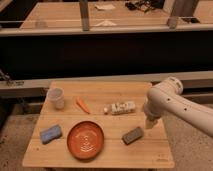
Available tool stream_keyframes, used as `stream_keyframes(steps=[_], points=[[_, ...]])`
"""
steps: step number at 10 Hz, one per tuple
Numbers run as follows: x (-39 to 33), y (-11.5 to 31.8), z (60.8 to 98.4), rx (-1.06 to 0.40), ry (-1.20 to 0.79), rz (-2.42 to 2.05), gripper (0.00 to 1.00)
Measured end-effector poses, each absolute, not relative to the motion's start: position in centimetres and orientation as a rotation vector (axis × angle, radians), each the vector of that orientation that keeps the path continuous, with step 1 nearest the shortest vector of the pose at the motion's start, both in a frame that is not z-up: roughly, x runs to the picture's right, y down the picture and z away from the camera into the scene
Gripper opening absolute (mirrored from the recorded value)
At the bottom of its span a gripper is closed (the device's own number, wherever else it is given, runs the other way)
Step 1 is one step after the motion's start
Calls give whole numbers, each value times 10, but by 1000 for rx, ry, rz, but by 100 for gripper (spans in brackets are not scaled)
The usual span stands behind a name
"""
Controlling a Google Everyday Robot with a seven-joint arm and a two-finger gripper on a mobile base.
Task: Push the eraser across the table
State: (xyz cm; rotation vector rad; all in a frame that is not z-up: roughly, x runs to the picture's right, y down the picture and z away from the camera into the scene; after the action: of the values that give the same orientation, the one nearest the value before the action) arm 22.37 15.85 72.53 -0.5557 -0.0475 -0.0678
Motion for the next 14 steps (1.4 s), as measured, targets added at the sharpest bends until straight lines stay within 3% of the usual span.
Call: stream_keyframes(steps=[8, 11, 14], points=[[214, 178, 749, -582, -100, -98, 57], [208, 188, 760, -605, -115, -116, 52], [203, 198, 765, -628, -130, -135, 40]])
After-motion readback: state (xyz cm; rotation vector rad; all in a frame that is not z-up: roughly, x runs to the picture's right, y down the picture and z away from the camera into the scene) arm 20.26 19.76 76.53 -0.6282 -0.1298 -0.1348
